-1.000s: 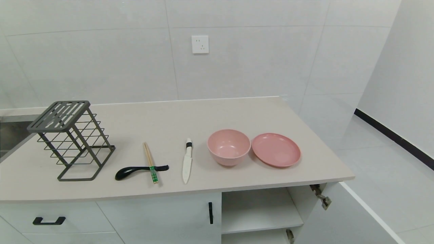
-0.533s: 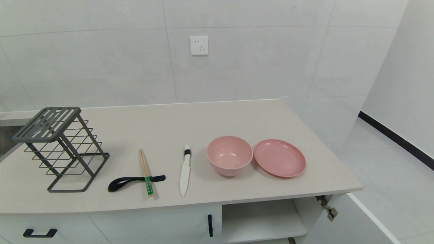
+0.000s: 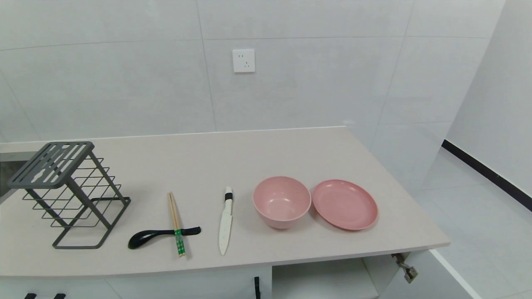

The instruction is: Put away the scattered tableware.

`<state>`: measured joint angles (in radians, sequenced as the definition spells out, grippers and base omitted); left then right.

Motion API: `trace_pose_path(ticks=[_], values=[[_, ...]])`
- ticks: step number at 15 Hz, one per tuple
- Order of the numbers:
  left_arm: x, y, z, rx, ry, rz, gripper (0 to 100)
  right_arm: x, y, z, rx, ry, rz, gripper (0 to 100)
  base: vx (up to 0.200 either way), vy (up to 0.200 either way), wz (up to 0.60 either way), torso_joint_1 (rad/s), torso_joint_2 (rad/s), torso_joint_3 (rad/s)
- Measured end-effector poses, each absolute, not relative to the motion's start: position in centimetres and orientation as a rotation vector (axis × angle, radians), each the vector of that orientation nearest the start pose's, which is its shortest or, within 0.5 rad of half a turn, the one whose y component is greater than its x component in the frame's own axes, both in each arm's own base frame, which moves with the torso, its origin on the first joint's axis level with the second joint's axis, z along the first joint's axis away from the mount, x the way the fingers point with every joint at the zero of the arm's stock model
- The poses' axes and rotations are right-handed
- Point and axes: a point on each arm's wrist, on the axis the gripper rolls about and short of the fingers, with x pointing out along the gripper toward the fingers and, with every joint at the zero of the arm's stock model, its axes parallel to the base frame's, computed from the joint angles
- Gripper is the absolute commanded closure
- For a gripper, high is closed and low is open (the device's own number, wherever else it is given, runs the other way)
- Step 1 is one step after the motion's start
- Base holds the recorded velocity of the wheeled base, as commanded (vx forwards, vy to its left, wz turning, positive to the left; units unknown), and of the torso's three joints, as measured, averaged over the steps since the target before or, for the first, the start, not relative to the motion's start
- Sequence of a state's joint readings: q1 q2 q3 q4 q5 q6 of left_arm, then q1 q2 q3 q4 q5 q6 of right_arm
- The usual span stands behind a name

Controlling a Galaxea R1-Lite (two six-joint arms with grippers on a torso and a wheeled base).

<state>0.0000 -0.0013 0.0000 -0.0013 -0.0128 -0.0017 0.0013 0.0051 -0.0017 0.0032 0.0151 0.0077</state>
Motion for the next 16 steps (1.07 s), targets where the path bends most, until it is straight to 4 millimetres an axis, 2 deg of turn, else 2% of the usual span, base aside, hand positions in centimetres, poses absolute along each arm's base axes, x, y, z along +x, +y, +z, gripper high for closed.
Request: trace_pose_path(ticks=[11,16], values=[[-2.29,-0.02,7.56,-0.003,-0.003,-0.009,0,-2.26,0.03,7.59,0.006,0.004,0.018,0,0.000,0.000,0.00,0.000,0.00,0.000],[-2.29,-0.02,7.56,-0.004,-0.003,-0.009,0,-2.25,0.03,7.59,0.004,0.005,0.018,0,0.000,0.000,0.00,0.073,-0.15,-0.077]])
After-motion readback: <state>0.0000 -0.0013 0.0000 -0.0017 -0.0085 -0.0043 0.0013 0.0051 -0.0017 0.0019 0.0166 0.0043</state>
